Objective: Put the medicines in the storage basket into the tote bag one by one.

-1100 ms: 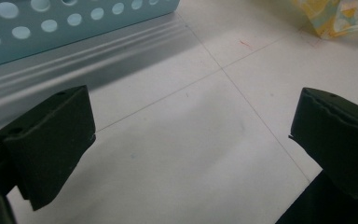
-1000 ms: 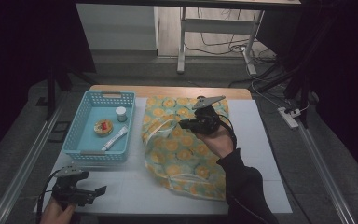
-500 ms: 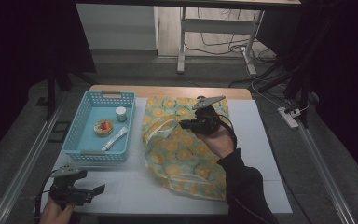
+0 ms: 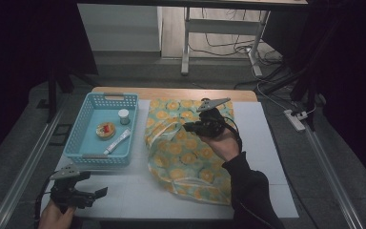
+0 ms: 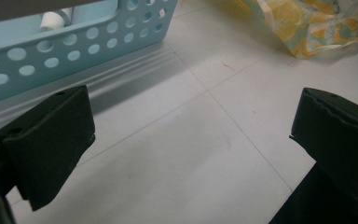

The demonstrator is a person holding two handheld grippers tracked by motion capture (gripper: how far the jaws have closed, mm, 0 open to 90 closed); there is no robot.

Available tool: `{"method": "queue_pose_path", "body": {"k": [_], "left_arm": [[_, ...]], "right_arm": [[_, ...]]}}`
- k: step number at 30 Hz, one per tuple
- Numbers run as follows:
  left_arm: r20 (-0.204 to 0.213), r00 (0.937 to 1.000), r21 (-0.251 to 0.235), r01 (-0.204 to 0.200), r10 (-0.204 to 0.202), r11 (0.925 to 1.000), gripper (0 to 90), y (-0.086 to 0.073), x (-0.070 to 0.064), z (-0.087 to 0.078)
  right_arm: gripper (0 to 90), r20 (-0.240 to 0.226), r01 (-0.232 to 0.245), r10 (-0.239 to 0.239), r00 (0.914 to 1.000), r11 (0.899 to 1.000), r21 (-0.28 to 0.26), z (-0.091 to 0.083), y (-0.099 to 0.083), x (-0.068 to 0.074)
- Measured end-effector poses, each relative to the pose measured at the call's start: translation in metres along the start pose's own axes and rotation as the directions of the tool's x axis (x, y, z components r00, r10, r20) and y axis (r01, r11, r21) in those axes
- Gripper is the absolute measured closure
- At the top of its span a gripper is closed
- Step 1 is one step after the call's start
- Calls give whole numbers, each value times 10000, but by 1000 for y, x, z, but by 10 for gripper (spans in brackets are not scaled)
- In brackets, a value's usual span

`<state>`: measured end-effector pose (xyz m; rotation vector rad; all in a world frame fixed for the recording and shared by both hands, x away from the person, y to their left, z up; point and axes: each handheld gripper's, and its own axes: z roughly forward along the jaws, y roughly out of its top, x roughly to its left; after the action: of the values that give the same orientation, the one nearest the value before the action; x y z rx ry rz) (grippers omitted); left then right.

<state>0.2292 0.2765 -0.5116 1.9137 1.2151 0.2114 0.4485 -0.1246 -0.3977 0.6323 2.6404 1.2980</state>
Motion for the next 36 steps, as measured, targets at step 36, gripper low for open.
{"method": "queue_pose_path", "body": {"k": [36], "left_arm": [[32,9993,-10,-386,386,9993,0,45,8,-6]], "right_arm": [[896,54,114,-114,9999,9999,59,3,0,-2]]}}
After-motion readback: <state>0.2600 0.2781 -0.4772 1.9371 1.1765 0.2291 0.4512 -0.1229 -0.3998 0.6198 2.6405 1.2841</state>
